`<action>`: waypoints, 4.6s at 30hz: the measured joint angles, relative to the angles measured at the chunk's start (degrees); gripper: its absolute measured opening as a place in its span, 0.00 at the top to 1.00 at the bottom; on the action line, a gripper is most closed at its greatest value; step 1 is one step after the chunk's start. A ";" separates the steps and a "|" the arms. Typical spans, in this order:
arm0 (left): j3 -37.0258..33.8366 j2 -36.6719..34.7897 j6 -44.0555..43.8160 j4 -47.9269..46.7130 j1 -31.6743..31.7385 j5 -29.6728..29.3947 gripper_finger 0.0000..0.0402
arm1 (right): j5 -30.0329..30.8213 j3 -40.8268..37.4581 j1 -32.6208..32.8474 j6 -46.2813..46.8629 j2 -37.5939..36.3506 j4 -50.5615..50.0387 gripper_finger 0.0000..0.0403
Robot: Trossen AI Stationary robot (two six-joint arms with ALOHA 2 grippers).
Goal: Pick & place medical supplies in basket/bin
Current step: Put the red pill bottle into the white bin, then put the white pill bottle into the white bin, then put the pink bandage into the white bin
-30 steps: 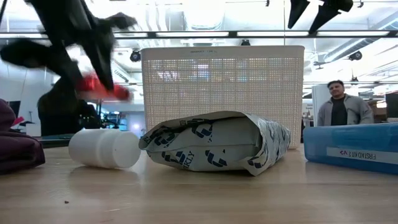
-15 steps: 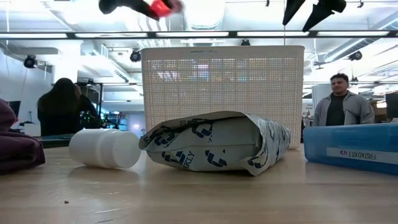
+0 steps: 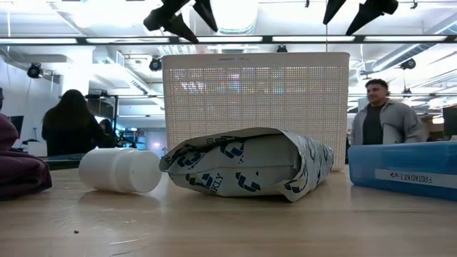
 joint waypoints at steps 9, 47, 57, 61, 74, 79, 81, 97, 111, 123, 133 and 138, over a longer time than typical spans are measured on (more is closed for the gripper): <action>-0.14 -3.07 7.74 -3.07 -15.03 17.36 0.26 | -0.04 0.00 0.00 -3.84 0.07 0.30 0.09; -19.06 20.42 24.02 3.69 -28.54 27.41 0.37 | -4.24 0.00 0.00 -4.94 0.09 0.61 0.09; -18.96 20.15 24.00 3.05 -28.24 27.47 0.67 | -4.02 0.00 0.00 -4.74 0.09 0.59 0.09; -15.33 18.43 23.96 -3.74 -27.91 24.60 0.68 | -4.00 0.00 0.00 -4.76 0.09 0.59 0.09; 11.61 6.47 31.70 -19.86 -20.63 -6.21 0.68 | -2.47 0.00 0.00 -5.40 -0.02 0.63 0.09; 12.61 6.61 36.88 -15.24 -4.61 -5.86 0.66 | -2.41 0.00 0.00 -5.07 -0.02 0.68 0.09; 11.87 6.61 36.14 -8.43 1.80 -5.43 0.62 | -2.40 0.00 0.27 -4.38 -0.02 0.68 0.09; 10.84 2.95 29.40 -10.90 2.67 17.60 0.30 | -10.62 -0.37 7.08 -12.52 0.00 0.02 0.09; -2.50 -3.46 5.33 -14.01 -18.18 10.44 0.30 | -33.90 -17.99 26.60 14.47 -1.41 -15.58 0.10; -12.82 -4.00 0.67 -10.05 -19.59 10.29 0.30 | -51.14 -31.87 40.24 34.58 4.28 0.98 0.20; -22.04 -9.99 6.39 -12.96 -19.09 9.99 0.30 | -55.12 -33.53 48.64 64.92 12.33 14.22 0.20; -30.05 -16.91 3.48 -13.00 -19.10 9.25 0.30 | -60.29 -32.71 51.64 69.93 16.68 17.69 0.23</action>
